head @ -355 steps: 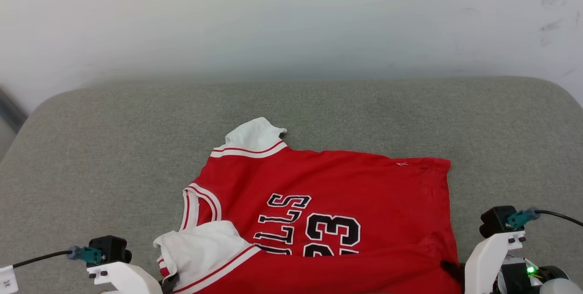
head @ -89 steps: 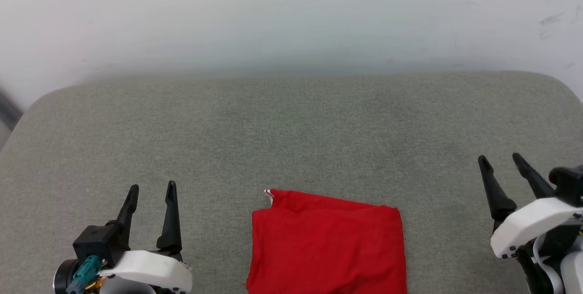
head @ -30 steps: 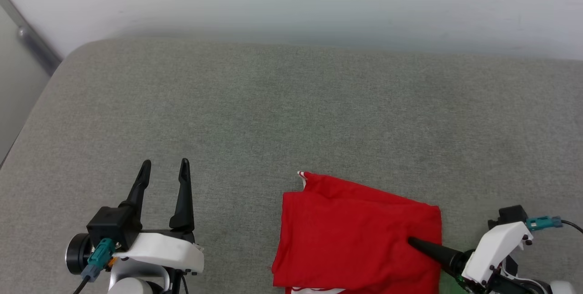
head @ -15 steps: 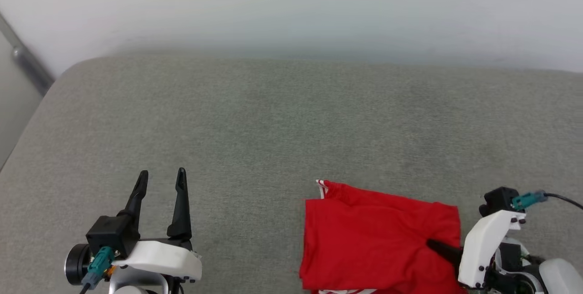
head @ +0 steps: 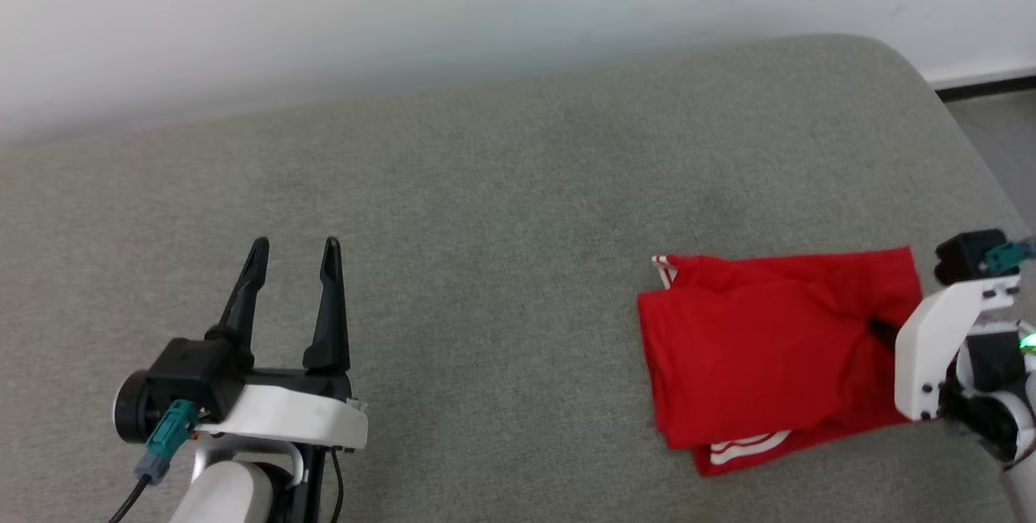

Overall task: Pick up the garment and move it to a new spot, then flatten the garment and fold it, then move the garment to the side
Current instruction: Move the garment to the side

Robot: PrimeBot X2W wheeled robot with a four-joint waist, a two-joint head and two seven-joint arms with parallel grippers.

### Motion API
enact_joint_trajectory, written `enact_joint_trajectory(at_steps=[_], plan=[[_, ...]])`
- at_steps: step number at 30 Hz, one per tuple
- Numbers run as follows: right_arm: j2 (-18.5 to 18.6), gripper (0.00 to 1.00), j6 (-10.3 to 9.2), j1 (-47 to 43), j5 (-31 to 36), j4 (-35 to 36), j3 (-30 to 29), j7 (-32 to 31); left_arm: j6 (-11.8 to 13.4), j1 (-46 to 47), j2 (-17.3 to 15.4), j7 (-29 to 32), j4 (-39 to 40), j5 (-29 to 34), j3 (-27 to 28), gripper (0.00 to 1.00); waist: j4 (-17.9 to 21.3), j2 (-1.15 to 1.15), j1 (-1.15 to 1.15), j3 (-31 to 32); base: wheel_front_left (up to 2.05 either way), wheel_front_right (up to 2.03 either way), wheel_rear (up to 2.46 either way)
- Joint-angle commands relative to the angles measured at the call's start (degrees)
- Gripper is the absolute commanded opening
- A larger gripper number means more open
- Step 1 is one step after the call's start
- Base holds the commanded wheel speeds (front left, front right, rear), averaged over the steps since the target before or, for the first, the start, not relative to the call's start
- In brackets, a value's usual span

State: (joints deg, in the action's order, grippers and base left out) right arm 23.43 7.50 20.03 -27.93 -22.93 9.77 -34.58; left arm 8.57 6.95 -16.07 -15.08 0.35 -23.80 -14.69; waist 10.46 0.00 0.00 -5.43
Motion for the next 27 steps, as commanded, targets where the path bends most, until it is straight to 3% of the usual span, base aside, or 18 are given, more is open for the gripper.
enact_joint_trajectory(at_steps=[1, 6, 14, 22, 23, 24, 27], plan=[[0.3, 0.0, -0.02, 2.2, 0.3, -0.5, -0.4, 0.8, -0.3, 1.2, -0.4, -0.1, 0.2, 0.5, 0.1, 1.0, 4.3, 0.0, 0.0, -5.3, 0.0, 0.0, 0.0], [2.8, 0.0, -0.04, 8.6, 4.8, -4.4, -3.7, 6.1, -1.9, 7.0, -2.0, 0.7, 1.4, 2.2, -0.8, 1.0, 7.3, 0.0, 0.0, -13.5, 0.0, 0.0, 0.0], [4.9, 0.0, -0.03, 16.8, 14.1, -11.6, -15.6, 15.9, -3.6, 16.1, -4.8, 3.4, 3.4, 4.9, -1.8, 1.0, 7.6, 0.0, 0.0, -24.0, 0.0, 0.0, 0.0], [2.0, 0.01, -0.03, 22.8, 22.1, -16.8, -25.3, 27.7, -4.5, 20.9, -5.9, 5.4, 5.2, 6.2, -2.8, 1.0, 6.0, 0.0, 0.0, -29.9, 0.0, 0.0, 0.0], [1.6, 0.38, -0.03, 23.2, 23.4, -17.6, -26.2, 29.0, -4.6, 21.3, -6.0, 5.6, 5.2, 6.3, -2.8, 1.0, 5.8, 0.0, 0.0, -30.3, 0.0, 0.0, 0.0], [0.8, 1.0, -0.03, 23.7, 24.2, -18.4, -27.0, 30.4, -4.5, 21.7, -6.1, 5.7, 5.3, 6.3, -2.9, 1.0, 5.7, 0.0, 0.0, -30.7, 0.0, 0.0, 0.0], [-1.1, 1.0, -0.03, 24.5, 26.8, -21.1, -29.1, 33.3, -4.3, 21.6, -6.4, 5.8, 5.2, 6.3, -2.7, 1.0, 5.6, 0.0, 0.0, -31.1, 0.0, 0.0, 0.0]])
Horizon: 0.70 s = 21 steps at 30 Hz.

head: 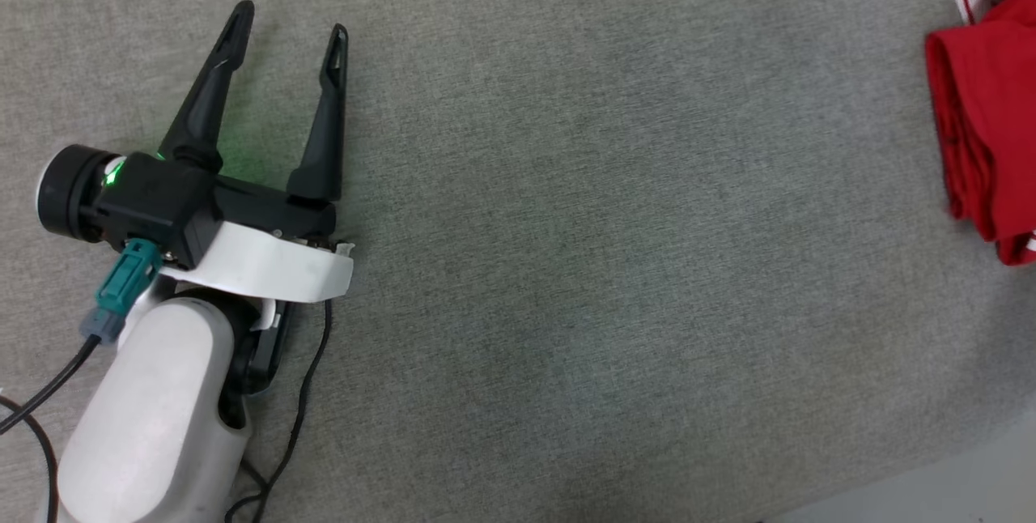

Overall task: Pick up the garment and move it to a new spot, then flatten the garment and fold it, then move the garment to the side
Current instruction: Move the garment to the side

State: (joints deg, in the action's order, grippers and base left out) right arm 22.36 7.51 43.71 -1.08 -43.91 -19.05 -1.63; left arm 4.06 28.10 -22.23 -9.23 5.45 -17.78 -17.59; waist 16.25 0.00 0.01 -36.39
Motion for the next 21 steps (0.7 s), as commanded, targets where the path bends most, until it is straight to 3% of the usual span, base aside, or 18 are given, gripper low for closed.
enact_joint_trajectory(at_steps=[1, 11, 21], plan=[[-0.4, 1.0, -0.04, 0.9, 0.8, -1.0, -1.0, 1.2, 0.3, 0.3, -0.3, 0.1, 0.0, 0.3, 0.2, 1.0, -0.1, 0.0, -0.01, 0.0, 0.0, 0.0, 0.0], [-2.2, 1.0, -0.04, -0.8, 6.9, -4.4, -6.8, 7.8, 1.2, -3.6, 0.1, -1.5, -2.8, -1.3, 0.5, 1.0, 1.3, 0.0, -0.01, 7.1, 0.0, 0.0, 0.0], [-5.4, 1.0, -0.04, -9.0, 4.1, 3.5, -0.4, 7.5, 3.7, -12.7, 2.7, -4.3, -6.6, -4.1, 1.9, 1.0, 0.6, 0.0, -0.01, 20.1, 0.0, 0.0, 0.0]])
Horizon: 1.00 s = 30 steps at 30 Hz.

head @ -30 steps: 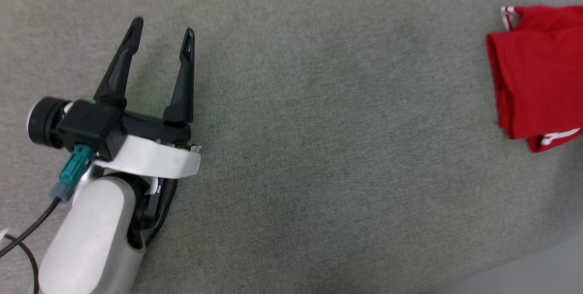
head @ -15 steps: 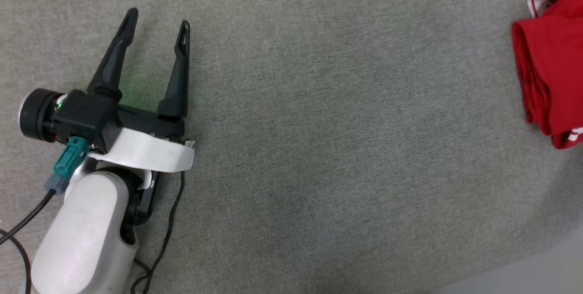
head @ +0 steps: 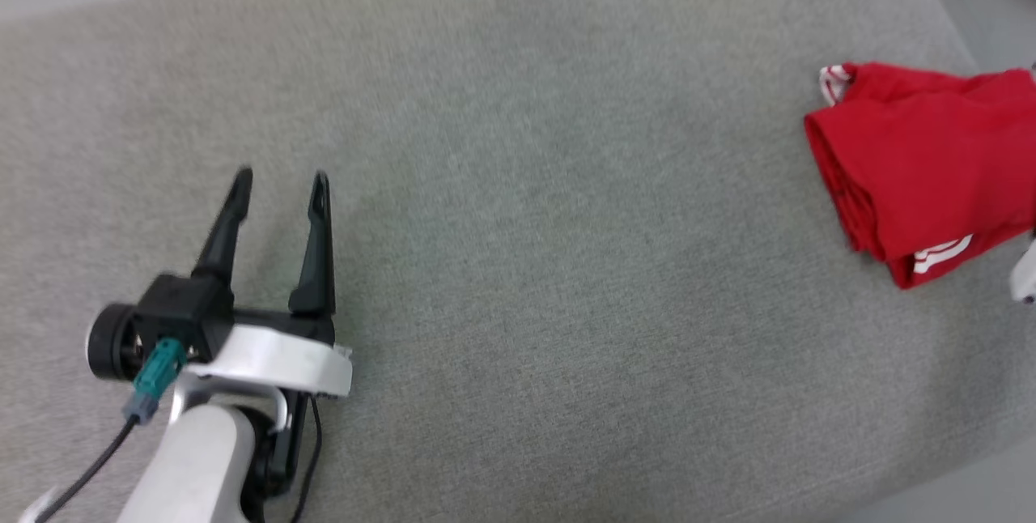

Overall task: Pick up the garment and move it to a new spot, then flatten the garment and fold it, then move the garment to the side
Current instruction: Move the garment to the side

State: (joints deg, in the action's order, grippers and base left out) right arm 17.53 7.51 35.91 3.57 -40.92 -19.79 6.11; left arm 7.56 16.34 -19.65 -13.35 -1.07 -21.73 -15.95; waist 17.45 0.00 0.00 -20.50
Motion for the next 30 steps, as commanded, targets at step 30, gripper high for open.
enact_joint_trajectory(at_steps=[30], plan=[[-11.6, 1.0, -0.04, -35.3, -11.7, 42.2, 19.0, -5.5, 2.5, -17.6, 0.8, -1.4, -4.2, -2.5, 3.5, 1.0, -12.2, 0.0, 0.0, 22.0, 0.0, 0.0, 0.0]])
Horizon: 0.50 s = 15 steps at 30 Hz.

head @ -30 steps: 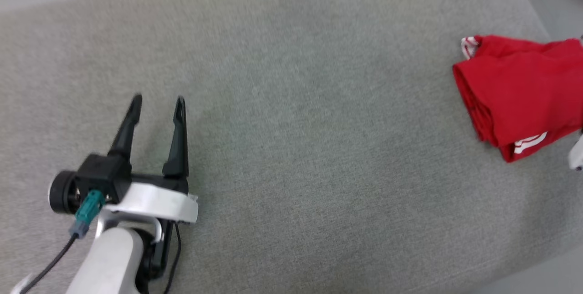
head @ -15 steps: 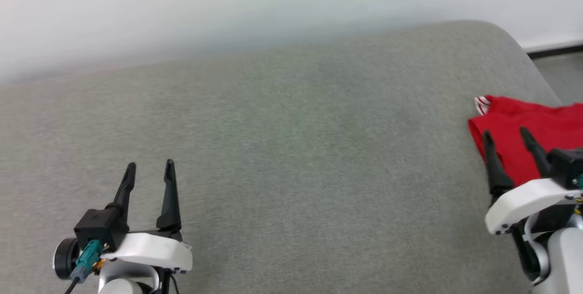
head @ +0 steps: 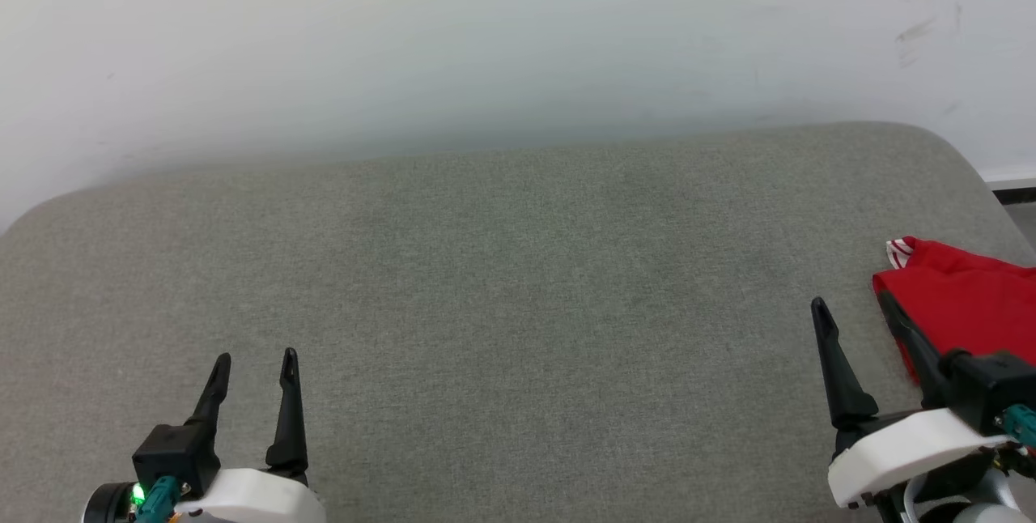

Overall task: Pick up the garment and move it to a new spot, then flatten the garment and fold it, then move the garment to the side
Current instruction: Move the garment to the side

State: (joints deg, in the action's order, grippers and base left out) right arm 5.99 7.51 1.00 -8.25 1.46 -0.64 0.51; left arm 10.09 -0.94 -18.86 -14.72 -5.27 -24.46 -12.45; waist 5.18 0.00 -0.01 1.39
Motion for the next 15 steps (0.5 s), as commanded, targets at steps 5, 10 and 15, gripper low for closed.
enact_joint_trajectory(at_steps=[5, 10, 15], plan=[[-0.9, 1.0, -0.04, -4.7, 0.7, 4.2, -1.2, -1.6, 0.4, -2.2, 0.2, 0.1, -0.2, 0.1, -0.6, 1.0, 0.2, 0.0, 0.01, 1.4, 0.0, 0.0, 0.0], [-1.6, 1.0, -0.04, -7.1, 0.7, 5.6, -1.8, -3.1, 0.5, -3.1, 0.3, 0.1, -0.3, -0.1, -1.0, 1.0, -0.1, 0.0, 0.01, 2.3, 0.0, 0.0, 0.0], [-1.8, 1.0, -0.04, -7.7, 1.2, 5.8, -1.7, -3.5, 0.5, -3.2, 0.3, 0.1, -0.5, -0.3, -1.2, 1.0, -0.3, 0.0, 0.01, 2.5, 0.0, 0.0, 0.0]])
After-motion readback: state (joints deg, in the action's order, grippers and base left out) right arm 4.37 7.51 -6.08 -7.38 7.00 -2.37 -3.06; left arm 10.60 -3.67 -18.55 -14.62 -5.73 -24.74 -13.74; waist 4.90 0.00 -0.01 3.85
